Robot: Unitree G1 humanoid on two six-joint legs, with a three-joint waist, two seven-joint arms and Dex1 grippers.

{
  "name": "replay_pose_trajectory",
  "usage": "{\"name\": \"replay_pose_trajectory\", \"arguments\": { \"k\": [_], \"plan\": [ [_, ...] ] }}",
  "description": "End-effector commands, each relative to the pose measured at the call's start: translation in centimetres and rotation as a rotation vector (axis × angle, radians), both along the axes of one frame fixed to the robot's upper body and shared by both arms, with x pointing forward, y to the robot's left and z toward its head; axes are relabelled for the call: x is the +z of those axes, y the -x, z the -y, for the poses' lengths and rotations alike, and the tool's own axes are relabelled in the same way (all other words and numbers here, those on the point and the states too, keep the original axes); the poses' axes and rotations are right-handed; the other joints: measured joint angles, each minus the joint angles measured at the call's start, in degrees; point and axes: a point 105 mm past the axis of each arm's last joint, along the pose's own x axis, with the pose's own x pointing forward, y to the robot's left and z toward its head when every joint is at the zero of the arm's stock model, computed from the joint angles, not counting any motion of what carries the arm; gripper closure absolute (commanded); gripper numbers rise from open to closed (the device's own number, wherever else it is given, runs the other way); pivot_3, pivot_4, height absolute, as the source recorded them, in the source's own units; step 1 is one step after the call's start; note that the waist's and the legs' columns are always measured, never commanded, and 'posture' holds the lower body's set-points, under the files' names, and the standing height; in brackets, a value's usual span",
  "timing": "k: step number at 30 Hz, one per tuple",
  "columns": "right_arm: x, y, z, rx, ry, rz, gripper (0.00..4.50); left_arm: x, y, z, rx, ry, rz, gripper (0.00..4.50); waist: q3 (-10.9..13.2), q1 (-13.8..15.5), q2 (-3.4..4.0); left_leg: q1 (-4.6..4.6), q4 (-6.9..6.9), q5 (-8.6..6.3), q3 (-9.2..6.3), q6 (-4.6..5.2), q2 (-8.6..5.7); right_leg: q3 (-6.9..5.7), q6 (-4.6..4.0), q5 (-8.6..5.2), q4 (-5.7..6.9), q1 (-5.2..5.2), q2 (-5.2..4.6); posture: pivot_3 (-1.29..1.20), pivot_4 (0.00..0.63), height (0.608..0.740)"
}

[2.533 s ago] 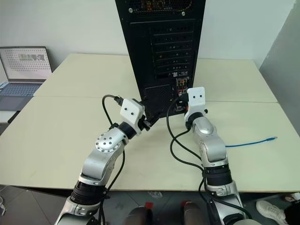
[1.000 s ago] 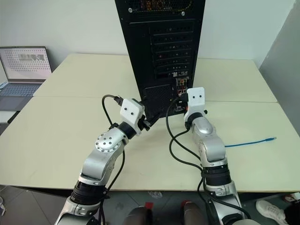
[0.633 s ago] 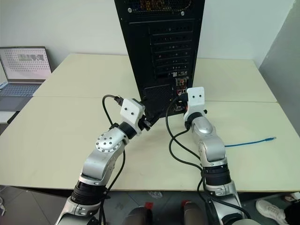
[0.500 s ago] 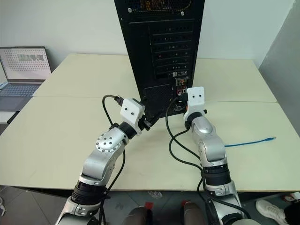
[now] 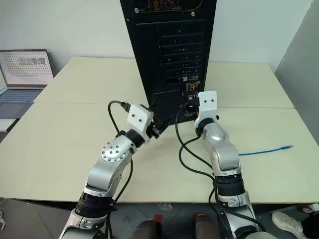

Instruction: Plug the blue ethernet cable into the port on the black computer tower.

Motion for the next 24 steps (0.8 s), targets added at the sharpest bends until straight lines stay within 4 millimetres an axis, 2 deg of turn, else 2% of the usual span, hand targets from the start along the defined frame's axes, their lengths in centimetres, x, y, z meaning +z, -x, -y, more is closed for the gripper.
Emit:
{"name": "replay_pose_trajectory", "arguments": {
  "k": [1,5,14,24],
  "plan": [
    [2.4,0.0,-0.1,-0.017,-0.007,0.082,4.5,1.4,0.6,0.2,-0.011,0.012,0.059,1.49,0.0,0.03,0.0,0.0,0.0,0.0,0.0,0.0,0.0,0.0,0.0,0.0,0.0,0.0,0.0,0.0,0.15,0.74],
    [2.7,0.2,-0.8,-0.016,-0.001,0.092,4.5,1.4,0.6,0.2,-0.011,0.012,0.059,1.49,0.0,0.04,0.0,-0.01,0.0,0.0,0.0,0.0,0.0,0.0,0.0,0.0,0.0,0.0,-0.01,0.0,0.15,0.74],
    [3.8,0.2,-3.6,0.036,0.002,0.122,4.5,1.6,0.6,0.4,-0.014,0.017,0.064,1.49,0.01,-0.58,0.01,-0.01,0.0,0.0,0.03,0.0,0.03,0.03,0.0,0.0,0.02,-0.05,0.01,0.0,0.15,0.74],
    [3.9,-0.1,-4.4,0.067,0.012,0.126,4.5,1.7,0.6,0.3,-0.006,0.021,0.063,1.49,0.02,-1.43,0.03,0.0,-0.03,0.0,0.06,0.0,0.12,0.1,0.0,0.0,0.06,-0.11,0.12,0.0,0.15,0.74]
  ]
}}
